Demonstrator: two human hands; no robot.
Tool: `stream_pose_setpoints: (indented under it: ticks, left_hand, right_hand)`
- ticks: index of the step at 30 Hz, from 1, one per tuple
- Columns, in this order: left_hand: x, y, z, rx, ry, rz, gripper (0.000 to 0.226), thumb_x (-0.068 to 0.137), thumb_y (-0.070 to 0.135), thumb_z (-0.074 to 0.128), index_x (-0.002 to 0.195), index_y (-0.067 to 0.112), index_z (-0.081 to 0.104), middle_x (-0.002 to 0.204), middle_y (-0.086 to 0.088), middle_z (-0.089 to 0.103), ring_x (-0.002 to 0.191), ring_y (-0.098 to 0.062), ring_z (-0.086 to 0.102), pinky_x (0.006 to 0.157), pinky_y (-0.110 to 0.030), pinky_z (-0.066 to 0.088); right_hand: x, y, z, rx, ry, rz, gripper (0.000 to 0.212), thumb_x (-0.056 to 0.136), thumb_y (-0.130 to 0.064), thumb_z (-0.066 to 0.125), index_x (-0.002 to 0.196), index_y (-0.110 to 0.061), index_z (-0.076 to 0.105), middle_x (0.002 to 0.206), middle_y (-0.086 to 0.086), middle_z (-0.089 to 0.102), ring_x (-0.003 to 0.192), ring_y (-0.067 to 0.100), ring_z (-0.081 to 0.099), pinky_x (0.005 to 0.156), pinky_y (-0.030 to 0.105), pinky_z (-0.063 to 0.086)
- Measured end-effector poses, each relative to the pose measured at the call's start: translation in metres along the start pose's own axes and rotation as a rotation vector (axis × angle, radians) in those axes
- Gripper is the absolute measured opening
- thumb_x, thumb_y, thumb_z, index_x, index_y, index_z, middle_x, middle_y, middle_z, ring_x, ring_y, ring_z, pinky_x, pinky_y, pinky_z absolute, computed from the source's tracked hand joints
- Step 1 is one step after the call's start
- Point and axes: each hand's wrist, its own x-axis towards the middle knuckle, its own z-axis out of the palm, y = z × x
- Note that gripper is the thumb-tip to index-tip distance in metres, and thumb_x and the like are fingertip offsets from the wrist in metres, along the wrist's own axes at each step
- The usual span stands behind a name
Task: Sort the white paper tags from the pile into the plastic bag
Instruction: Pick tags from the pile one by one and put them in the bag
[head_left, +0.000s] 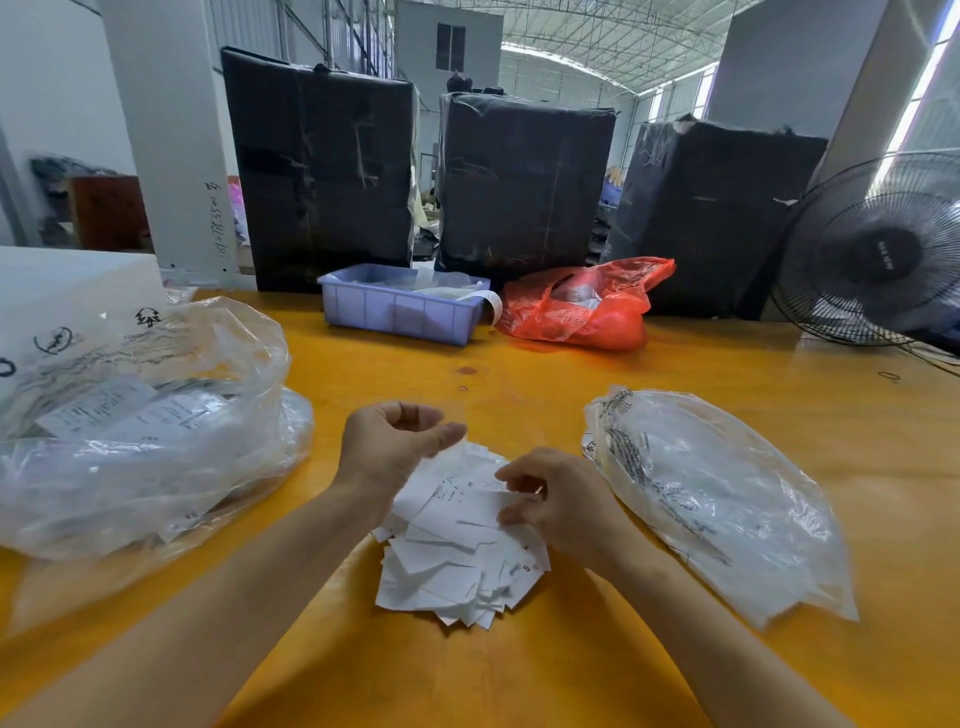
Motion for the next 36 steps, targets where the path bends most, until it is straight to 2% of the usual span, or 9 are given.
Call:
stream_pose_setpoints:
  ticks: [4, 7, 9, 12, 17, 21, 25, 32, 36]
  left_hand:
    - [0.0, 0.0, 0.0, 0.003, -0.009, -0.008, 0.02, 0.064, 0.011, 0.082, 0.074, 0.01, 0.065, 0.063, 0.0, 0.06, 0.057, -0.011, 0.051, 0.052, -0.017, 0.039]
    - [0.001, -0.001, 0.0, -0.005, -0.007, -0.01, 0.014, 0.07, 0.009, 0.079, 0.071, 0.011, 0.065, 0.063, 0.001, 0.062, 0.057, -0.009, 0.052, 0.05, -0.016, 0.04]
    - [0.001, -0.001, 0.0, -0.007, -0.004, -0.017, 0.01, 0.076, 0.011, 0.075, 0.074, 0.011, 0.065, 0.068, -0.002, 0.066, 0.055, -0.006, 0.054, 0.048, -0.013, 0.04]
    - [0.002, -0.002, 0.0, -0.002, 0.017, -0.031, 0.01, 0.083, 0.017, 0.069, 0.077, 0.011, 0.066, 0.071, -0.002, 0.069, 0.049, 0.001, 0.055, 0.048, -0.013, 0.04]
    - [0.002, -0.003, 0.0, 0.003, -0.017, -0.083, 0.017, 0.086, 0.02, 0.067, 0.081, 0.004, 0.068, 0.077, -0.004, 0.07, 0.063, -0.012, 0.059, 0.056, -0.02, 0.043]
    - [0.001, -0.001, 0.003, -0.004, -0.059, -0.118, 0.019, 0.086, 0.023, 0.067, 0.085, 0.004, 0.068, 0.082, -0.003, 0.072, 0.066, -0.012, 0.064, 0.057, -0.02, 0.045]
    - [-0.001, 0.0, 0.003, -0.044, -0.105, -0.147, 0.019, 0.085, 0.02, 0.068, 0.087, 0.001, 0.068, 0.081, -0.005, 0.074, 0.062, -0.009, 0.068, 0.053, -0.018, 0.051]
    - [-0.003, 0.001, 0.006, -0.07, -0.187, -0.138, 0.021, 0.074, 0.01, 0.076, 0.088, -0.004, 0.067, 0.084, -0.016, 0.073, 0.064, -0.014, 0.068, 0.058, -0.018, 0.054]
    - [-0.007, 0.002, 0.008, -0.047, -0.21, -0.132, 0.014, 0.073, 0.005, 0.077, 0.081, -0.001, 0.067, 0.063, -0.004, 0.066, 0.052, -0.005, 0.061, 0.052, -0.013, 0.049]
  right_hand:
    - [-0.003, 0.003, -0.004, 0.06, 0.076, 0.047, 0.026, 0.074, -0.014, 0.079, 0.099, -0.014, 0.073, 0.072, -0.011, 0.062, 0.062, -0.004, 0.054, 0.057, 0.004, 0.04]
    - [-0.001, 0.005, -0.006, 0.161, 0.124, 0.07, 0.011, 0.077, -0.007, 0.075, 0.087, -0.013, 0.076, 0.062, -0.018, 0.059, 0.056, -0.011, 0.055, 0.051, 0.005, 0.039]
    - [0.001, 0.008, -0.008, 0.259, 0.133, 0.082, 0.015, 0.079, -0.002, 0.072, 0.079, -0.016, 0.075, 0.057, -0.02, 0.06, 0.054, -0.009, 0.056, 0.052, 0.009, 0.04]
    - [0.003, 0.011, -0.012, 0.315, 0.112, 0.039, 0.027, 0.079, 0.001, 0.07, 0.073, -0.025, 0.069, 0.066, -0.012, 0.066, 0.063, 0.003, 0.061, 0.06, 0.017, 0.047]
    - [0.002, 0.013, -0.016, 0.284, 0.154, -0.155, 0.029, 0.077, 0.008, 0.065, 0.08, -0.02, 0.072, 0.083, -0.003, 0.068, 0.077, 0.017, 0.065, 0.072, 0.03, 0.056]
    - [0.001, 0.013, -0.012, 0.278, 0.251, -0.276, 0.026, 0.074, 0.008, 0.071, 0.071, -0.019, 0.071, 0.094, -0.001, 0.06, 0.091, 0.008, 0.058, 0.078, 0.024, 0.05]
    - [0.001, 0.011, -0.013, 0.396, 0.29, -0.243, 0.036, 0.076, 0.006, 0.071, 0.068, -0.029, 0.069, 0.098, -0.003, 0.059, 0.096, 0.005, 0.056, 0.076, 0.027, 0.053]
    - [0.001, 0.008, -0.014, 0.552, 0.268, -0.111, 0.032, 0.08, 0.018, 0.057, 0.078, -0.009, 0.073, 0.086, -0.007, 0.069, 0.079, 0.0, 0.067, 0.067, 0.014, 0.052]
    - [0.003, 0.004, -0.021, 0.789, 0.335, 0.008, 0.022, 0.082, 0.005, 0.065, 0.088, -0.015, 0.07, 0.087, 0.005, 0.071, 0.076, 0.007, 0.069, 0.062, 0.016, 0.052]
